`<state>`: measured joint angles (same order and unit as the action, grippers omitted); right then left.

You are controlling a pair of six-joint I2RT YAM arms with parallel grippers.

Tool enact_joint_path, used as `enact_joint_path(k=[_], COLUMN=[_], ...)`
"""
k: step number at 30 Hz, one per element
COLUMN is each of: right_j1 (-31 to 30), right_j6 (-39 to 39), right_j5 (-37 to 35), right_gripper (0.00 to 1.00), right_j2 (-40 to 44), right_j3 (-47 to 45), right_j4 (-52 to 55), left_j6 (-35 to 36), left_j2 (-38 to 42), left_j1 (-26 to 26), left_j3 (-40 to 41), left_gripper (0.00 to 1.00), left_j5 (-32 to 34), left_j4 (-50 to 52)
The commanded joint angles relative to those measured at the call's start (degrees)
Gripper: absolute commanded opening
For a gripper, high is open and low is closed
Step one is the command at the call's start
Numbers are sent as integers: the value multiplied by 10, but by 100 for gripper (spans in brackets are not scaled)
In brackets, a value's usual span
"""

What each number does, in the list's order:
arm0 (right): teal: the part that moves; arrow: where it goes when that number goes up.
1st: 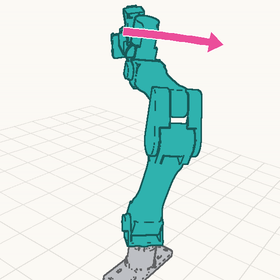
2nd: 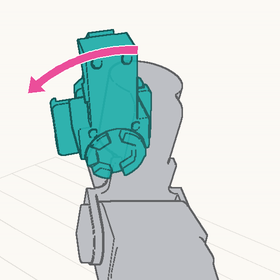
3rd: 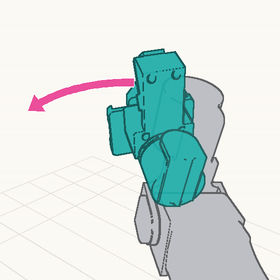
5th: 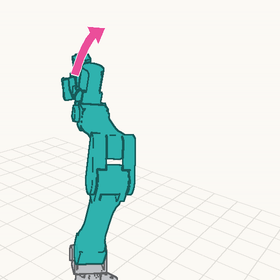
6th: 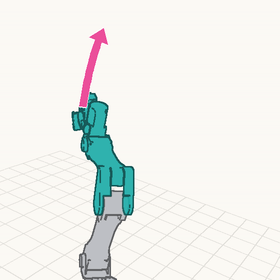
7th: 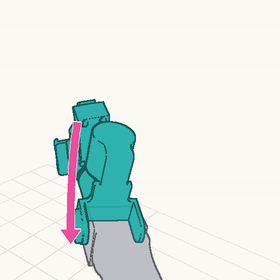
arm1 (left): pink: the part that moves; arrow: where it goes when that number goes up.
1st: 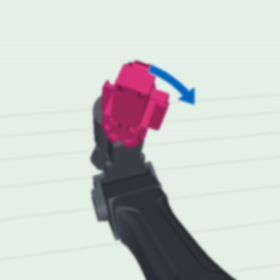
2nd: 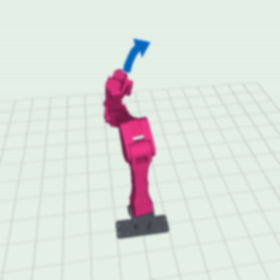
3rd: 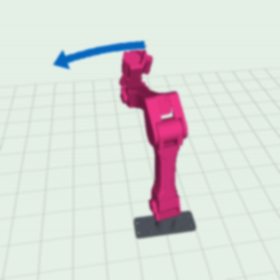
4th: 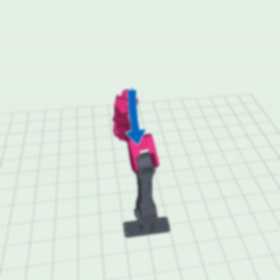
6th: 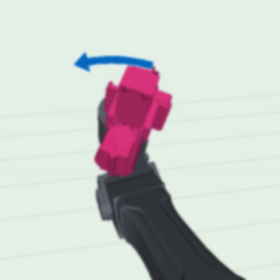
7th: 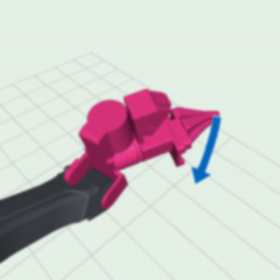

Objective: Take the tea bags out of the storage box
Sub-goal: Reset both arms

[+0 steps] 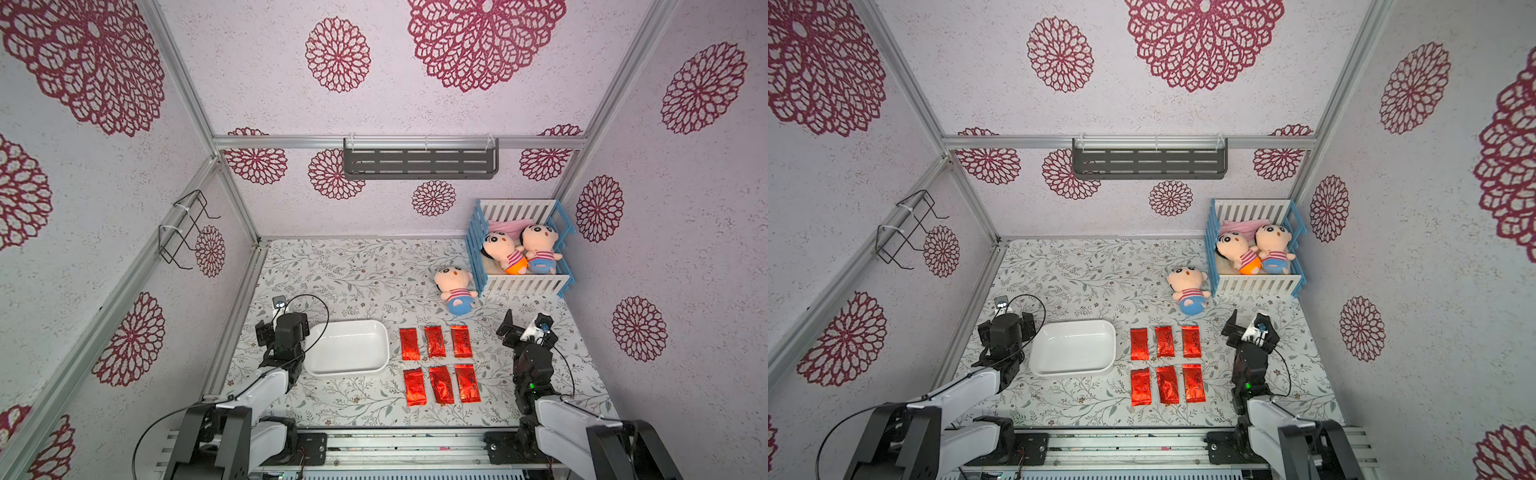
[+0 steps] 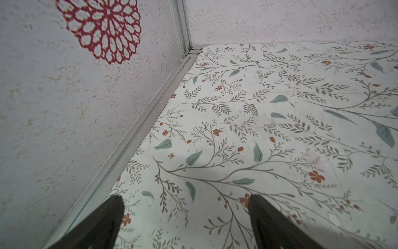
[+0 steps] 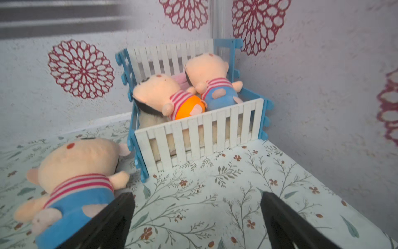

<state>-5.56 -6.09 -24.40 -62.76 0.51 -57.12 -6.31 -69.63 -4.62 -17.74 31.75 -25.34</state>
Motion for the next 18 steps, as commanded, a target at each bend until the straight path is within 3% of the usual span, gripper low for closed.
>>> enact_joint_path(k=[1, 5, 7, 9, 10, 12, 14, 16, 18], right_j1=[18, 30, 35, 36, 36, 36, 33, 30, 25], right_j6=[2, 16, 26, 12, 15, 19, 33, 40, 42], right_j5=[59, 83, 113, 101, 97, 113, 131, 142, 131], right_gripper=[99, 99, 99, 99, 99, 99, 99, 99, 99], right_j2=[-67, -215, -295, -251, -260, -250, -256, -253, -254], right_j3=[-7, -9, -11, 7, 18, 38, 61, 92, 99], right_j4=[-222, -392, -487, -390, -386, -340, -305, -241, -231], left_j6=[42, 36, 22, 17, 16, -2, 4, -4, -3], left_j2=[-51, -90, -129, -199, -206, -178, -199, -184, -192], left_j1=[32, 58, 74, 86, 91, 94, 100, 105, 108], left_j3=[-6, -37, -22, -17, -31, -66, -58, -68, -65], left_gripper=[97, 97, 97, 97, 97, 97, 97, 97, 97], left_j5=[-86, -131, -179, -179, -179, -192, -197, -206, -210], left_j4=[-195, -198, -259, -355, -340, -217, -273, -223, -245])
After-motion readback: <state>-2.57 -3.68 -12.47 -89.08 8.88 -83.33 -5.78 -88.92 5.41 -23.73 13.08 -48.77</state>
